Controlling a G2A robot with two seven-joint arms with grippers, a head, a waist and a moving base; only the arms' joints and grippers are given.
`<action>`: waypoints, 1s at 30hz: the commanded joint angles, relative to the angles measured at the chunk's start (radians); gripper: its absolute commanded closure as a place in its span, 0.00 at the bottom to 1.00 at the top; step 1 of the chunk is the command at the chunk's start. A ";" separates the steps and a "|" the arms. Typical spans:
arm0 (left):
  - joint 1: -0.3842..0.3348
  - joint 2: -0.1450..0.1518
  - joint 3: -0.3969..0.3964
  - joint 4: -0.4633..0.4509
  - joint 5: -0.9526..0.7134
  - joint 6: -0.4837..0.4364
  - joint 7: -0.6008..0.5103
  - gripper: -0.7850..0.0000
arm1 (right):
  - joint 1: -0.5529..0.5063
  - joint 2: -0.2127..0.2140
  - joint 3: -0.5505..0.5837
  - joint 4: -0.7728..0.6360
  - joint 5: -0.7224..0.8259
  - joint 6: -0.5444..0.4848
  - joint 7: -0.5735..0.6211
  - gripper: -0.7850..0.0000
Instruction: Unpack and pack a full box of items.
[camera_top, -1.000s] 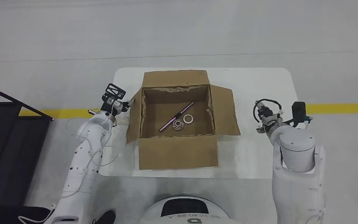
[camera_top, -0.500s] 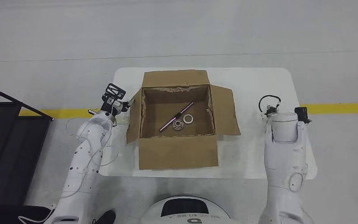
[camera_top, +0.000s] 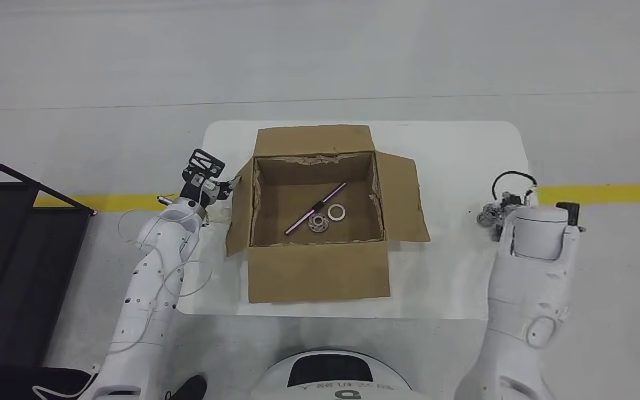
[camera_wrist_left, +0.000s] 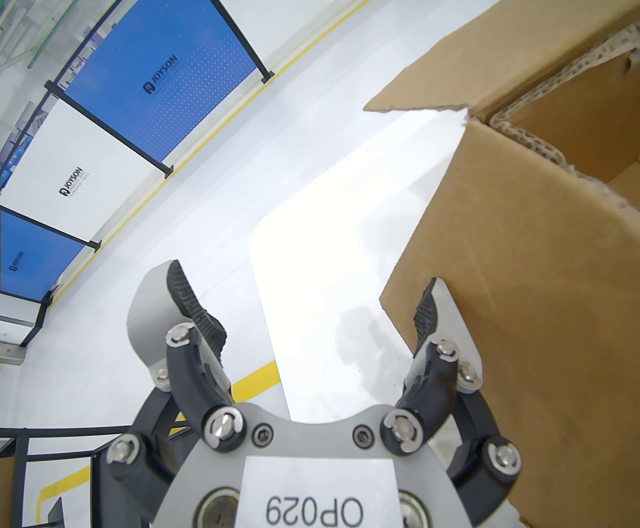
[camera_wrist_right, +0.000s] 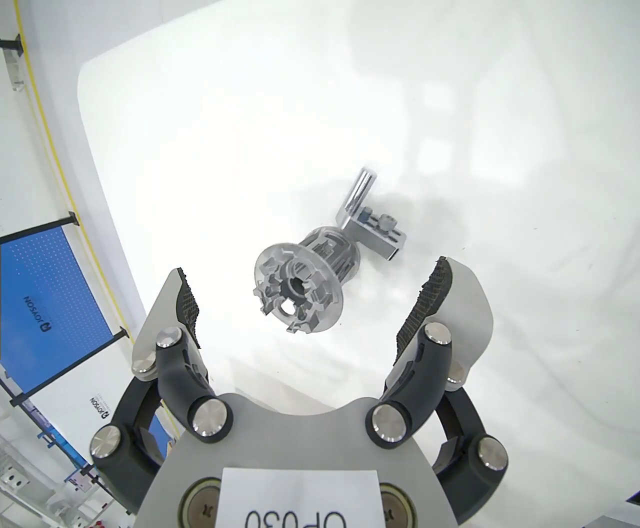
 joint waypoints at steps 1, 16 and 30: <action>0.000 0.000 0.000 0.000 0.000 0.000 0.000 0.00 | 0.015 -0.006 0.000 0.015 -0.026 0.000 0.010 0.00; 0.000 0.000 0.000 0.000 0.000 0.000 0.000 0.00 | 0.188 -0.067 0.021 0.231 -0.317 0.000 0.019 0.55; 0.000 0.000 0.000 0.000 0.000 0.000 0.000 0.00 | 0.106 -0.092 0.006 0.039 -0.458 -0.033 0.309 1.00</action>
